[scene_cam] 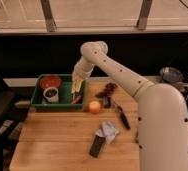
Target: Place banana in tray
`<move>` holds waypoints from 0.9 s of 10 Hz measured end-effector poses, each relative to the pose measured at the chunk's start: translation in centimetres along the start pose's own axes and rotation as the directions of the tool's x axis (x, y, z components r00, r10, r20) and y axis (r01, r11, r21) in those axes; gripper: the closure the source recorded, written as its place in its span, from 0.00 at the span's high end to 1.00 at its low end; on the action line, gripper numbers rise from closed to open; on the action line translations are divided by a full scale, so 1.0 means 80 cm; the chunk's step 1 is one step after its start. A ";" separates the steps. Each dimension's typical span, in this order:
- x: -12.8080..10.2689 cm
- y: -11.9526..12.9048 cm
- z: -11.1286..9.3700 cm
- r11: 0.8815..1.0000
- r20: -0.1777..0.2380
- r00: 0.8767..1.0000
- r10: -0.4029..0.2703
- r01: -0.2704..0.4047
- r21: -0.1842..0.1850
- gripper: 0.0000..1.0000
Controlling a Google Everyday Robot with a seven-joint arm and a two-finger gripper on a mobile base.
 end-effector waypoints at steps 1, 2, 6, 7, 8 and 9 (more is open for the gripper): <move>0.006 -0.004 0.009 1.000 0.011 1.000 -0.005 0.005 -0.006 0.29; 0.012 -0.006 0.019 1.000 0.020 1.000 -0.004 0.005 -0.012 0.41; 0.030 -0.001 0.038 0.998 0.065 0.997 0.048 -0.050 0.024 0.78; 0.028 -0.002 0.039 0.998 0.068 0.996 0.053 -0.056 0.040 0.80; 0.026 0.001 0.034 0.995 0.056 0.996 0.070 -0.073 0.066 0.80; 0.026 0.004 0.020 0.990 0.029 0.995 0.100 -0.102 0.099 0.80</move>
